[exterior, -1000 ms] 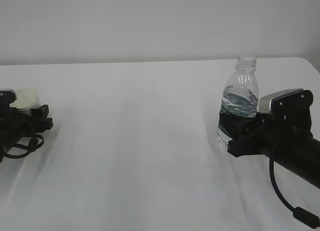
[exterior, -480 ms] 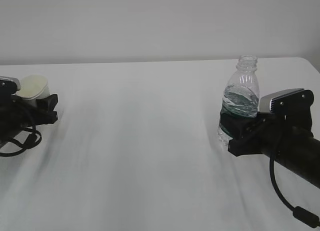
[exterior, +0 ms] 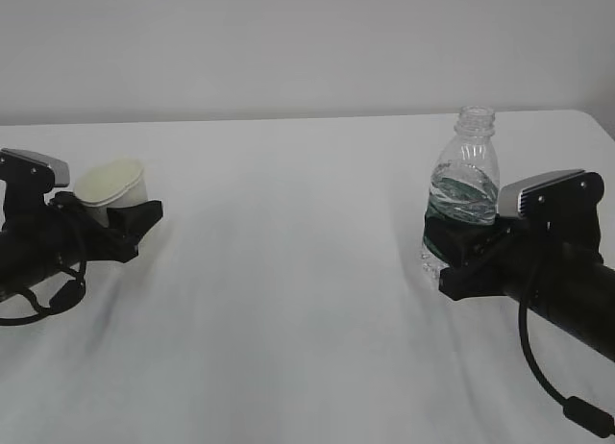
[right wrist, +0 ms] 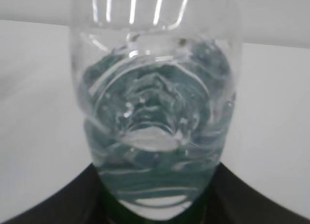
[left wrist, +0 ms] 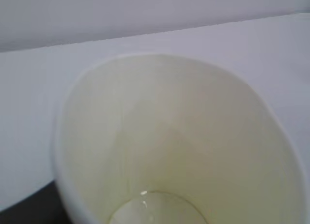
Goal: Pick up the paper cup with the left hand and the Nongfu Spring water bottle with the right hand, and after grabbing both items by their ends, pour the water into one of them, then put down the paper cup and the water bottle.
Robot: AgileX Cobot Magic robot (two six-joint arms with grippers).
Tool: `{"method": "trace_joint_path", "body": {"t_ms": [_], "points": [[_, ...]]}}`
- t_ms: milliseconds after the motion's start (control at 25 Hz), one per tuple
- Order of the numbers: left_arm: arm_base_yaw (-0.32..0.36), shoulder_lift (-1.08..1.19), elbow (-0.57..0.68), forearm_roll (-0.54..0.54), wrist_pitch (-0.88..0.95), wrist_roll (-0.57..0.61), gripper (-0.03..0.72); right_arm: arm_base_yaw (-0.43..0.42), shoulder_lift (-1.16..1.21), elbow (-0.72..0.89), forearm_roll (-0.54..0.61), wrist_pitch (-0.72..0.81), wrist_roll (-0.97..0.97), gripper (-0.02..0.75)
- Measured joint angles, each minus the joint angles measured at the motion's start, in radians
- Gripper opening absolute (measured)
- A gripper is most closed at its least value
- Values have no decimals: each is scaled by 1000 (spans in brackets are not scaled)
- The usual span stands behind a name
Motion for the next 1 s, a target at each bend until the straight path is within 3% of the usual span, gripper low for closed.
{"method": "trace_joint_path", "body": {"t_ms": [160,400,680,1000], "points": [[0,0,0,153,0,-115,474,0,0,0,2,0,0,328],[-2,-5,0,365,0,-160,474,0,0,0,2,0,-2,328],[-74,-21,0,407,0,-167,474,0,0,0,5,0,-2,328],[-205,-21,-48,424,2,-167,474,0,0,0,5,0,-7,328]]}}
